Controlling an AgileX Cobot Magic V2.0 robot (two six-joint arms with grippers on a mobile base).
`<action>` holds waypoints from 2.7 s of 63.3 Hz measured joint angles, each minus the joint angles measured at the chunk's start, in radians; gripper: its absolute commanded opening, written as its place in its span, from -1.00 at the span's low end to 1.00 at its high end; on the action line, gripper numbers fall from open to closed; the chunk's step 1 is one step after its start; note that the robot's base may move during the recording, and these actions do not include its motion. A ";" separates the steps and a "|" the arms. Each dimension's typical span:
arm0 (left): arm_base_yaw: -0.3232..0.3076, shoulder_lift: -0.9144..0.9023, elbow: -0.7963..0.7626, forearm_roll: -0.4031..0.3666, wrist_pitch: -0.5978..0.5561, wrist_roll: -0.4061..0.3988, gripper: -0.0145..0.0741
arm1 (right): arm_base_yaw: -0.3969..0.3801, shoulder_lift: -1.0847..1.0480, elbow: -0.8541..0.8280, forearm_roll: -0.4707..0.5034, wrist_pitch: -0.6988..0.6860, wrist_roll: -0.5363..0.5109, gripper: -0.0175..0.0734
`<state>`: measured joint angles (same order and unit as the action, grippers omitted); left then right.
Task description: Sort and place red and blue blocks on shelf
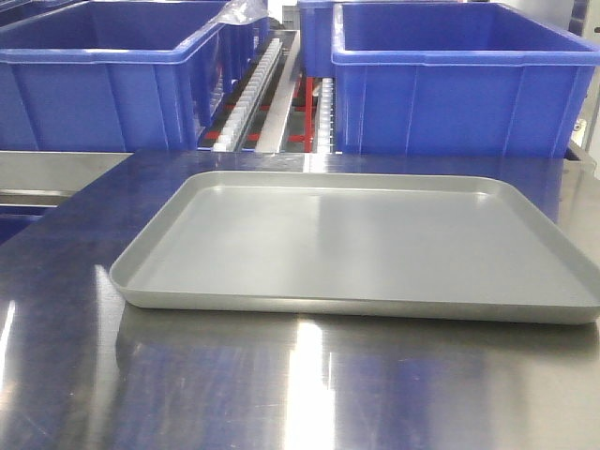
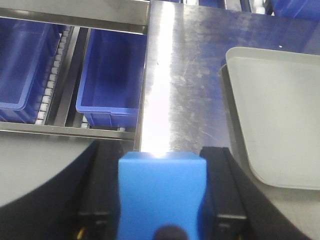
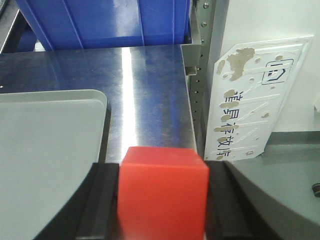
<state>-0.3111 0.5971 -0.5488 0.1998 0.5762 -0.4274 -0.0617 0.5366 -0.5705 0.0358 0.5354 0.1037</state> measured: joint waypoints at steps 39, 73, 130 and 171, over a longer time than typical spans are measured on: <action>0.000 0.000 0.000 0.000 0.000 0.000 -0.39 | 0.000 0.000 0.000 0.000 0.000 0.000 -0.51; 0.002 0.000 0.000 0.000 0.000 0.000 -0.39 | 0.000 0.000 0.000 0.000 0.000 0.000 -0.51; 0.002 0.000 0.000 0.000 0.000 0.000 -0.39 | 0.000 0.000 0.000 0.000 0.000 0.000 -0.51; 0.002 0.000 0.000 0.000 0.000 0.000 -0.39 | 0.000 0.000 0.000 0.000 0.000 0.000 -0.51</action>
<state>-0.3087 0.5971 -0.5488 0.1998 0.5762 -0.4274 -0.0617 0.5366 -0.5705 0.0358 0.5354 0.1037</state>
